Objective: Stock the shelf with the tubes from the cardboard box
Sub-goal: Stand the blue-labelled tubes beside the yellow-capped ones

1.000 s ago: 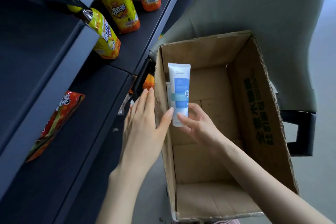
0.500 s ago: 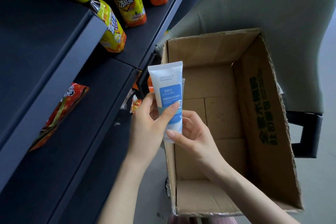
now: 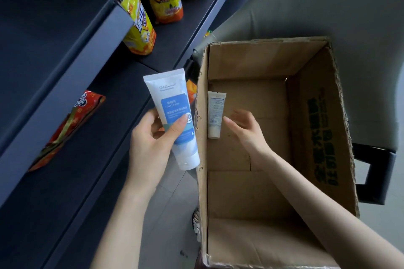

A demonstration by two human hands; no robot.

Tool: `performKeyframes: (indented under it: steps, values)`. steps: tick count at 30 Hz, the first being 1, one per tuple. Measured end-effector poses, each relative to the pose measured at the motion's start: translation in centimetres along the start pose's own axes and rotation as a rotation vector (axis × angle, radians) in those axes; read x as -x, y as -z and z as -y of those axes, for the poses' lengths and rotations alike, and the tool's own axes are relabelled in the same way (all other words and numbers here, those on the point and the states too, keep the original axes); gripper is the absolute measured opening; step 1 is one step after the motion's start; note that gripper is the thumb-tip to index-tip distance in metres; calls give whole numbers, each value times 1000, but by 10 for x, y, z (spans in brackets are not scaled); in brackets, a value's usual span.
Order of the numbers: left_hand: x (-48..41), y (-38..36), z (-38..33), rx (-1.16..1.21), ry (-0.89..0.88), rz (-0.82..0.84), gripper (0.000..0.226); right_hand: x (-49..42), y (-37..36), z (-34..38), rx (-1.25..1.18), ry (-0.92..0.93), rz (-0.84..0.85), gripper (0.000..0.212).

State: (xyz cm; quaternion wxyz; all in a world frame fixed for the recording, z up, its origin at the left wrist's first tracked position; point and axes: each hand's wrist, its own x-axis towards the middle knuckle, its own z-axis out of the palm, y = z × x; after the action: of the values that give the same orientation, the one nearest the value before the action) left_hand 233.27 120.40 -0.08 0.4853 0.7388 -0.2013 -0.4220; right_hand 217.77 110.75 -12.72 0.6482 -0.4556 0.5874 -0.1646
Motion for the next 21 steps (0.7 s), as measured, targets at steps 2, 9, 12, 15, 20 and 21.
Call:
performKeyframes:
  steps: [2, 9, 12, 15, 20, 21]
  values:
    - [0, 3, 4, 2, 20, -9, 23, -21, -8, -11, 83, -43, 1, 59]
    - [5, 19, 17, 1, 66, -44, 27, -66, -39, -26, 49, -221, -4, 58]
    - [6, 26, 22, 5, 82, -69, 25, -76, -45, -32, 2, -273, -23, 57]
    - [7, 30, 25, 11, 92, -87, 24, -79, -47, -32, -9, -314, -32, 51]
    - [6, 34, 27, 26, 102, -123, 25, -80, -47, -35, -113, -364, -3, 50]
    - [6, 35, 27, 28, 103, -125, 25, -79, -46, -35, -128, -366, 10, 49]
